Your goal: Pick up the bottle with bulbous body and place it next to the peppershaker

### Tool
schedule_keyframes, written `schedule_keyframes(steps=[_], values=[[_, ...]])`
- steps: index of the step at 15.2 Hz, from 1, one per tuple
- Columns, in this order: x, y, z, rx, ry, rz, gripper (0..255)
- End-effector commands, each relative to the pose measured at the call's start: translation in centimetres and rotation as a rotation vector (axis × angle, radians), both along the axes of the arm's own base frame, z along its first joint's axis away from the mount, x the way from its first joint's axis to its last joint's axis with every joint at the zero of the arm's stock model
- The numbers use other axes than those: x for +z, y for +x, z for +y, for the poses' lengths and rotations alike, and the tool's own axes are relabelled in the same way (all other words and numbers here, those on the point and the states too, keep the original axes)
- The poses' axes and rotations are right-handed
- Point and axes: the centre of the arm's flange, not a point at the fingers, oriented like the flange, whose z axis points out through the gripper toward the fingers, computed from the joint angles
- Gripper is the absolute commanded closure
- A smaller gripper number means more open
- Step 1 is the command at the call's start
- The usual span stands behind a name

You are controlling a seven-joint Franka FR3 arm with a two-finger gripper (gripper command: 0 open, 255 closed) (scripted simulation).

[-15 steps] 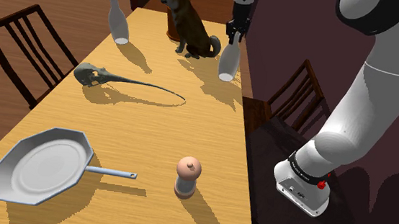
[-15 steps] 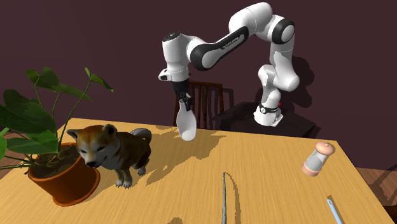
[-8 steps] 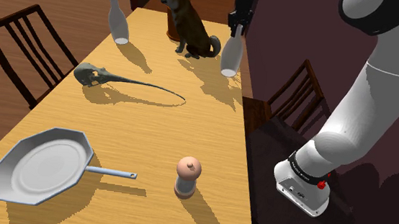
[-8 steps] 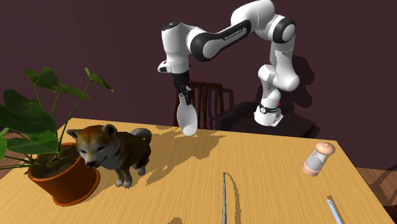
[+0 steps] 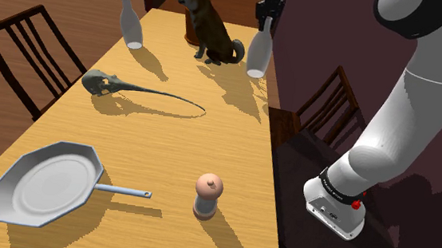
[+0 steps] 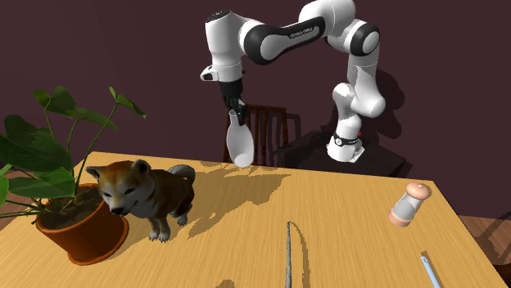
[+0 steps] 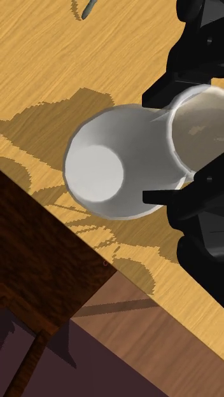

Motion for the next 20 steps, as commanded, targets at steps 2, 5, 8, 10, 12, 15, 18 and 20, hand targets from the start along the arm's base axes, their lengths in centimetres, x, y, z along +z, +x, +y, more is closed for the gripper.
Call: schedule_keyframes(steps=[2, 5, 8, 10, 12, 15, 18, 20], values=[[1.8, 0.0, 0.1, 0.0, 0.0, 0.0, 255], [3.3, 0.0, 0.1, 0.0, 0.0, 0.0, 255], [4.9, 0.0, 0.1, 0.0, 0.0, 0.0, 255], [6.0, 0.0, 0.1, 0.0, 0.0, 0.0, 255], [7.0, 0.0, 0.1, 0.0, 0.0, 0.0, 255], [8.6, 0.0, 0.1, 0.0, 0.0, 0.0, 255], [10.2, 0.0, 0.1, 0.0, 0.0, 0.0, 255], [11.3, 0.0, 0.1, 0.0, 0.0, 0.0, 255]])
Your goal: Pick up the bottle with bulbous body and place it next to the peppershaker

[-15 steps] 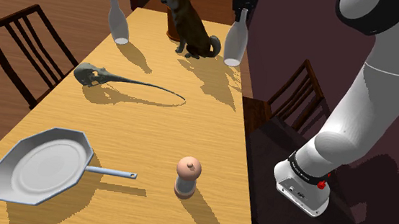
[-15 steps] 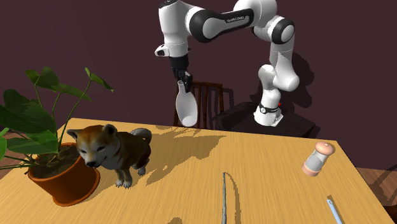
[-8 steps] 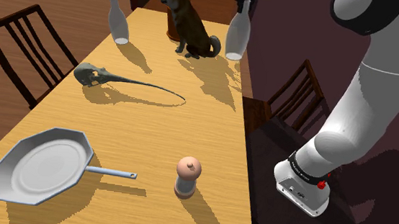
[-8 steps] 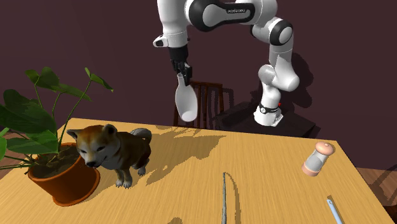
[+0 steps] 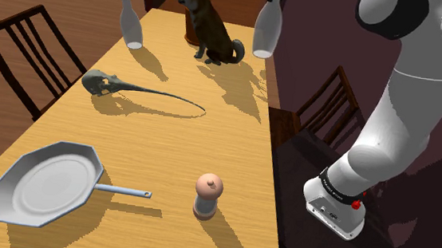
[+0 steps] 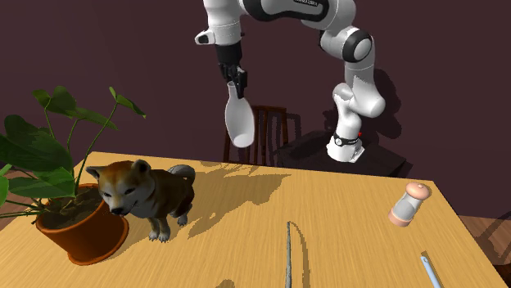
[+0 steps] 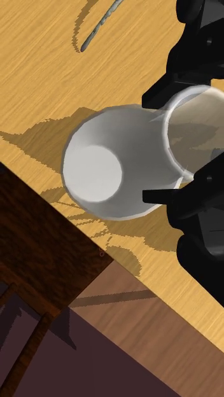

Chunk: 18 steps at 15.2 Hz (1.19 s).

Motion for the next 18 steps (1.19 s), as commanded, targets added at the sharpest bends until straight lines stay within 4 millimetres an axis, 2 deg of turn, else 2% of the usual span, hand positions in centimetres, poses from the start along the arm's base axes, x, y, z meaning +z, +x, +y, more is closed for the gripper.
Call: schedule_keyframes(steps=[1, 8, 18], values=[[1.1, 0.1, 0.1, 0.0, 0.0, 0.0, 255], [4.5, 0.1, 0.1, 0.0, 0.0, 0.0, 255], [5.7, -5.8, 11.8, 0.0, 0.0, 0.0, 255]])
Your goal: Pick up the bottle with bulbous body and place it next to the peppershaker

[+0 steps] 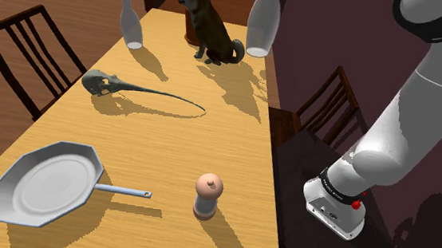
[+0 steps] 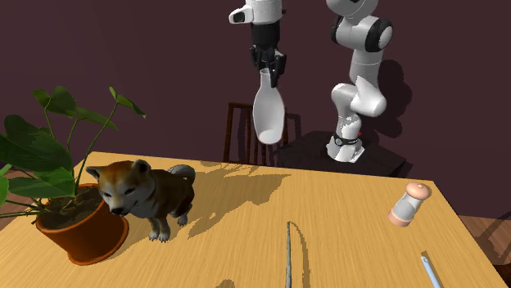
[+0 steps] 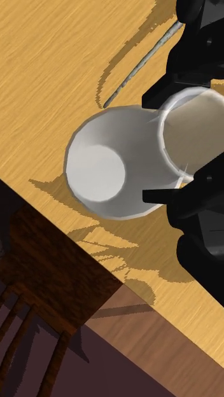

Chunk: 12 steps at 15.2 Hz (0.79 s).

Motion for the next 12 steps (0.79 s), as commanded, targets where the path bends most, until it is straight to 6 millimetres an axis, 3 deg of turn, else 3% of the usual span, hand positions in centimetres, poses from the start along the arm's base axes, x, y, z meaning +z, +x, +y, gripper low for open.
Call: schedule_keyframes(steps=[1, 12], values=[[-0.1, -1.1, 2.4, -0.001, -0.001, 0.0, 255], [1.2, -7.6, 15.3, -0.001, -0.001, 0.0, 255]])
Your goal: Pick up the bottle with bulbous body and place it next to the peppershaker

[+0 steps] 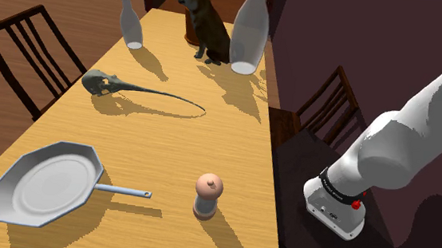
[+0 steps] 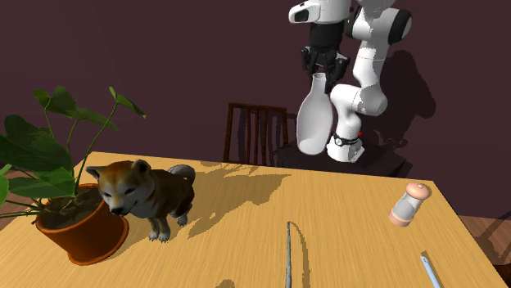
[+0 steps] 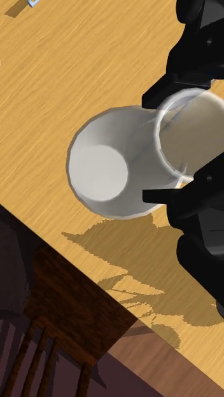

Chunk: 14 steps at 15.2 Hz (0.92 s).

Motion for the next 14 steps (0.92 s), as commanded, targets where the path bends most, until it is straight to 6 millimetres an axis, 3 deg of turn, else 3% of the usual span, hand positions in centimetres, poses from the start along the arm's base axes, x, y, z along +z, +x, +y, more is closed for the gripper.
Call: schedule_keyframes(steps=[1, 14], values=[[0.3, -1.1, 2.6, -0.001, 0.0, 0.0, 255], [1.9, -8.8, 17.8, -0.001, 0.0, 0.0, 255]])
